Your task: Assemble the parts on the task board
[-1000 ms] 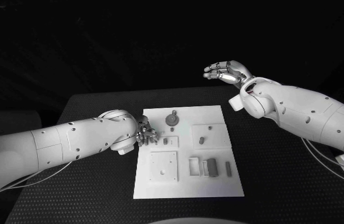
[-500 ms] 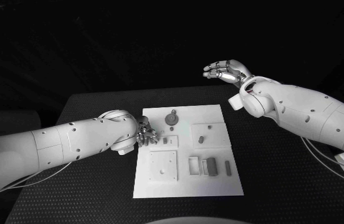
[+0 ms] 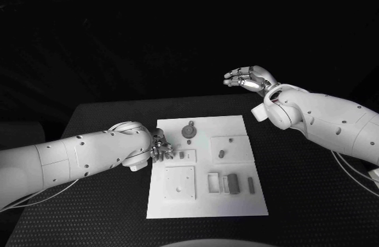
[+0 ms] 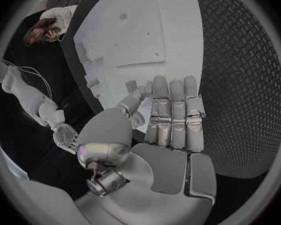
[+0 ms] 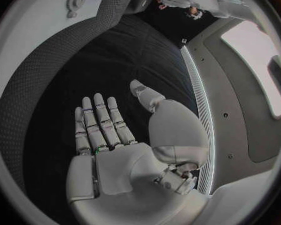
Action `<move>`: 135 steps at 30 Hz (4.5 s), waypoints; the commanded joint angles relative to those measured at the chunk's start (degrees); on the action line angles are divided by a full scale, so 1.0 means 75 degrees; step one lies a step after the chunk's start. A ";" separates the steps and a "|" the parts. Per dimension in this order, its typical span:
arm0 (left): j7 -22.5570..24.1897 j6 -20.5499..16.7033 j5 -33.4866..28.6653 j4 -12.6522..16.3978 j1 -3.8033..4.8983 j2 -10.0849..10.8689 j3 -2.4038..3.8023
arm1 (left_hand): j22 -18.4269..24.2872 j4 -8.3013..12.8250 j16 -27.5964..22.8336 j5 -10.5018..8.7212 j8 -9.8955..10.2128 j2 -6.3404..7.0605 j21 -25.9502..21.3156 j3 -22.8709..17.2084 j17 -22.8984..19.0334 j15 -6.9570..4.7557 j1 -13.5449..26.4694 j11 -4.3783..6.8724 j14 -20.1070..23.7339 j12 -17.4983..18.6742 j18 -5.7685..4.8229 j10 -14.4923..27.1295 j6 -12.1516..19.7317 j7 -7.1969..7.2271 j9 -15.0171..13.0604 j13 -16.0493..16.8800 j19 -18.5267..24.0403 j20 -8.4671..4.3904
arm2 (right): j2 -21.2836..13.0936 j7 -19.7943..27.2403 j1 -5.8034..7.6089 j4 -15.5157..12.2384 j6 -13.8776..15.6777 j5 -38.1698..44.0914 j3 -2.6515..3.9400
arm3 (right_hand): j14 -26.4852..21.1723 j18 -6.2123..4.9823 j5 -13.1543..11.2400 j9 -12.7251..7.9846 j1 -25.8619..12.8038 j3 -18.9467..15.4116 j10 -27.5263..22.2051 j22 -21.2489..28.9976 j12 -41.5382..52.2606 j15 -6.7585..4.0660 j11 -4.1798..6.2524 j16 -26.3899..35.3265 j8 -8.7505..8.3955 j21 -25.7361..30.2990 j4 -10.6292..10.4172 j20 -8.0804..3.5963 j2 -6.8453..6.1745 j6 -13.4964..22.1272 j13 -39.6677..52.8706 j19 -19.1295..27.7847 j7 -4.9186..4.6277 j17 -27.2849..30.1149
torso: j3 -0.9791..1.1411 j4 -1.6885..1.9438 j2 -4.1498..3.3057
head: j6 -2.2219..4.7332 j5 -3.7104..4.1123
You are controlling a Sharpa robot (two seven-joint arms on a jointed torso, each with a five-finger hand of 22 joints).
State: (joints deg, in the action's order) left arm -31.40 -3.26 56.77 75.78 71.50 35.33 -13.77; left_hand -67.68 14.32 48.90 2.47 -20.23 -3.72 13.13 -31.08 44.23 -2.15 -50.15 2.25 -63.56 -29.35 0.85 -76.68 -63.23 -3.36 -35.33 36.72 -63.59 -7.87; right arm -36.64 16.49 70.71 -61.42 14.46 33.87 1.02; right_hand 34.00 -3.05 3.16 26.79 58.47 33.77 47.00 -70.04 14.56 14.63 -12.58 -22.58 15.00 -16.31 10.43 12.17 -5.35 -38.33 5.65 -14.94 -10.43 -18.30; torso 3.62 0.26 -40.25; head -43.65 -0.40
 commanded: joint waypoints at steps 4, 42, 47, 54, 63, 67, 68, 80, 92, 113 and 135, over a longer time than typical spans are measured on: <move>0.0006 0.0057 0.0057 -0.0049 -0.0033 -0.0042 0.0002 | -0.0016 -0.0027 0.0045 0.0042 -0.0037 -0.0070 0.0028 -0.0008 -0.0019 -0.0016 0.0008 0.0032 -0.0046 -0.0049 0.0011 -0.0026 -0.0044 -0.0014 0.0001 0.0009 -0.0058 0.0005 | -0.0002 0.0061 0.0002 -0.0020 -0.0107 0.0050 0.0005 | -0.0030 0.0125 -0.0040 -0.0008 -0.0038 -0.0066 0.0023 -0.0014 -0.0048 -0.0013 0.0036 0.0025 0.0029 0.0026 -0.0001 0.0005 0.0049 -0.0036 -0.0014 0.0026 -0.0364 0.0007 | 0.0001 -0.0003 -0.0005 | 0.0001 0.0002; 0.0019 0.0243 0.0081 -0.0038 -0.0073 -0.0085 0.0003 | -0.0185 -0.0155 0.0153 0.0042 -0.0006 0.0420 0.0003 0.0411 -0.0172 -0.0023 0.0458 0.0033 0.0005 -0.0056 0.0020 -0.0005 -0.0043 -0.0012 -0.0002 -0.0006 -0.0017 -0.0003 | -0.0005 0.0048 0.0002 -0.0035 -0.0111 0.0050 0.0005 | -0.0040 0.0125 -0.0041 -0.0021 -0.0040 -0.0074 0.0027 -0.0031 -0.0052 -0.0006 0.0032 0.0036 0.0033 0.0047 0.0000 0.0007 0.0038 -0.0027 -0.0038 0.0026 -0.0371 0.0013 | 0.0004 -0.0001 -0.0004 | -0.0041 0.0022; 0.0016 0.0230 0.0075 -0.0051 -0.0073 -0.0088 0.0003 | -0.0198 -0.0194 0.0165 0.0042 0.0005 0.0513 -0.0015 0.0474 -0.0200 -0.0025 0.0528 0.0031 0.0022 -0.0051 0.0024 0.0008 -0.0031 -0.0014 -0.0001 -0.0012 -0.0012 -0.0005 | -0.0007 0.0045 0.0002 -0.0036 -0.0107 0.0050 0.0005 | -0.0043 0.0125 -0.0041 -0.0024 -0.0040 -0.0075 0.0027 -0.0034 -0.0053 -0.0004 0.0030 0.0039 0.0032 0.0050 0.0000 0.0007 0.0036 -0.0023 -0.0042 0.0026 -0.0374 0.0015 | 0.0001 0.0001 -0.0002 | -0.0032 0.0027; 0.0012 0.0182 0.0075 -0.0085 -0.0073 -0.0078 0.0004 | -0.0207 -0.0250 0.0179 0.0042 0.0016 0.0579 -0.0032 0.0506 -0.0227 -0.0028 0.0585 0.0028 0.0034 -0.0045 0.0028 0.0019 -0.0017 -0.0018 0.0001 -0.0019 -0.0013 -0.0006 | -0.0007 0.0041 0.0002 -0.0038 -0.0104 0.0050 0.0005 | -0.0046 0.0125 -0.0041 -0.0028 -0.0041 -0.0078 0.0027 -0.0038 -0.0055 0.0001 0.0027 0.0041 0.0031 0.0055 0.0000 0.0008 0.0031 -0.0017 -0.0048 0.0026 -0.0379 0.0016 | 0.0003 0.0000 -0.0002 | -0.0023 0.0029; 0.0035 0.0056 0.0097 -0.0170 -0.0074 -0.0030 0.0007 | -0.0232 -0.0364 0.0235 0.0043 0.0033 0.0722 -0.0093 0.0786 -0.0294 -0.0034 0.0894 0.0028 0.0062 -0.0044 0.0039 0.0031 0.0004 -0.0019 -0.0006 -0.0031 -0.0002 -0.0012 | -0.0008 0.0038 0.0002 -0.0028 -0.0105 0.0050 0.0005 | -0.0050 0.0125 -0.0041 -0.0035 -0.0043 -0.0080 0.0023 -0.0044 -0.0059 0.0006 0.0019 0.0046 0.0027 0.0062 -0.0002 0.0008 0.0024 -0.0005 -0.0058 0.0026 -0.0390 0.0018 | -0.0002 -0.0002 -0.0005 | -0.0013 0.0039; 0.0067 0.0004 0.0097 -0.0216 -0.0074 -0.0024 0.0007 | -0.0235 -0.0347 0.0244 0.0043 0.0052 0.0813 -0.0132 0.0964 -0.0327 -0.0034 0.1046 0.0020 0.0099 -0.0028 0.0038 0.0064 0.0033 -0.0027 -0.0004 -0.0042 0.0019 -0.0008 | -0.0011 0.0041 0.0001 -0.0024 -0.0099 0.0049 0.0005 | -0.0052 0.0125 -0.0041 -0.0038 -0.0049 -0.0084 0.0022 -0.0048 -0.0062 0.0009 0.0015 0.0048 0.0026 0.0067 -0.0006 0.0009 0.0019 0.0001 -0.0064 0.0026 -0.0395 0.0020 | -0.0001 0.0002 -0.0001 | -0.0007 0.0050; 0.0072 0.0007 0.0097 -0.0219 -0.0074 -0.0024 0.0007 | -0.0233 -0.0355 0.0247 0.0043 0.0055 0.0847 -0.0143 0.1017 -0.0334 -0.0033 0.1108 0.0019 0.0106 -0.0026 0.0039 0.0068 0.0036 -0.0027 -0.0004 -0.0044 0.0023 -0.0008 | -0.0011 0.0041 0.0001 -0.0024 -0.0097 0.0049 0.0005 | -0.0053 0.0126 -0.0041 -0.0039 -0.0051 -0.0085 0.0021 -0.0049 -0.0062 0.0009 0.0015 0.0049 0.0025 0.0069 -0.0008 0.0010 0.0018 0.0002 -0.0066 0.0026 -0.0396 0.0020 | -0.0002 0.0003 -0.0002 | -0.0006 0.0051; 0.0201 -0.0192 -0.0168 -0.0016 -0.0052 0.0320 0.0028 | -0.0209 -0.0327 0.0274 0.0045 0.0087 0.1056 -0.0236 0.1292 -0.0402 -0.0049 0.1410 0.0025 0.0161 -0.0006 0.0069 0.0108 0.0070 -0.0022 0.0000 -0.0063 0.0030 -0.0023 | -0.0030 0.0044 0.0001 -0.0019 -0.0100 0.0049 0.0005 | -0.0057 0.0126 -0.0041 -0.0044 -0.0056 -0.0088 0.0020 -0.0055 -0.0065 0.0011 0.0012 0.0052 0.0025 0.0076 -0.0014 0.0010 0.0013 0.0009 -0.0074 0.0027 -0.0400 0.0022 | -0.0004 0.0011 0.0003 | -0.0002 0.0067; 0.1861 -0.1401 -0.0913 0.0122 0.0419 0.0512 0.0371 | -0.0044 0.0260 -0.0276 0.0036 0.0517 0.1028 -0.0847 0.0463 -0.0853 0.0364 -0.0832 -0.0497 0.1181 0.0631 -0.0114 0.1222 0.0971 -0.0511 0.0150 -0.0376 0.0851 0.0360 | -0.0035 0.0049 0.0001 0.0027 -0.0105 0.0049 0.0004 | -0.0052 0.0124 -0.0040 -0.0048 -0.0043 -0.0080 0.0024 -0.0063 -0.0065 0.0015 0.0011 0.0051 0.0031 0.0084 -0.0012 0.0008 0.0025 0.0007 -0.0083 0.0026 -0.0398 0.0022 | 0.0002 0.0003 0.0001 | 0.0093 0.0074; 0.3636 -0.2168 0.2311 -0.0956 -0.0083 -0.0710 0.0223 | 0.0115 0.0304 -0.0376 0.0108 0.0577 0.1352 -0.1201 -0.0024 -0.1399 0.0597 -0.2152 -0.1102 0.1279 0.2256 -0.0026 0.1785 0.1241 -0.0630 0.0192 -0.1692 0.0872 0.0616 | 0.0035 0.0052 0.0001 0.0050 -0.0138 0.0049 0.0004 | -0.0045 0.0122 -0.0041 -0.0051 -0.0037 -0.0078 0.0030 -0.0072 -0.0065 0.0015 0.0007 0.0049 0.0038 0.0091 -0.0011 0.0008 0.0036 0.0003 -0.0093 0.0022 -0.0399 0.0022 | 0.0000 -0.0009 -0.0018 | 0.0191 0.0117; 0.3810 -0.2197 0.2859 -0.1461 -0.0484 -0.1113 0.0092 | 0.0044 0.0295 -0.0123 0.0102 0.0799 0.1377 -0.1166 0.0027 -0.1562 0.0477 -0.2243 -0.1250 0.1014 0.3085 -0.0011 0.1671 0.1401 -0.0612 0.0483 -0.2312 0.0556 0.0494 | 0.0046 0.0048 0.0001 0.0015 -0.0145 0.0049 0.0005 | -0.0044 0.0121 -0.0041 -0.0056 -0.0035 -0.0081 0.0033 -0.0081 -0.0065 0.0014 0.0004 0.0050 0.0041 0.0099 -0.0009 0.0008 0.0039 0.0004 -0.0102 0.0019 -0.0402 0.0023 | 0.0002 -0.0004 -0.0017 | 0.0151 0.0202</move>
State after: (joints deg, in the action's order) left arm -3.76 -19.05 77.18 64.92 67.86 27.20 -13.10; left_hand -67.29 16.61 47.65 3.04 -14.29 6.67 4.46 -31.01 32.59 1.43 -66.24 -6.97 -55.50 -6.47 0.85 -63.80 -52.70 -7.76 -31.78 19.41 -59.00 -4.30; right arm -36.34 16.39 70.71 -61.17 14.25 33.89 1.02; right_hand 34.00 -3.05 3.16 26.44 58.47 33.45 47.00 -70.59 14.34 14.62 -12.58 -22.58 14.97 -15.87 10.43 12.17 -5.35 -38.33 4.95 -14.95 -10.43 -18.23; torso 3.63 0.21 -40.37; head -42.48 1.04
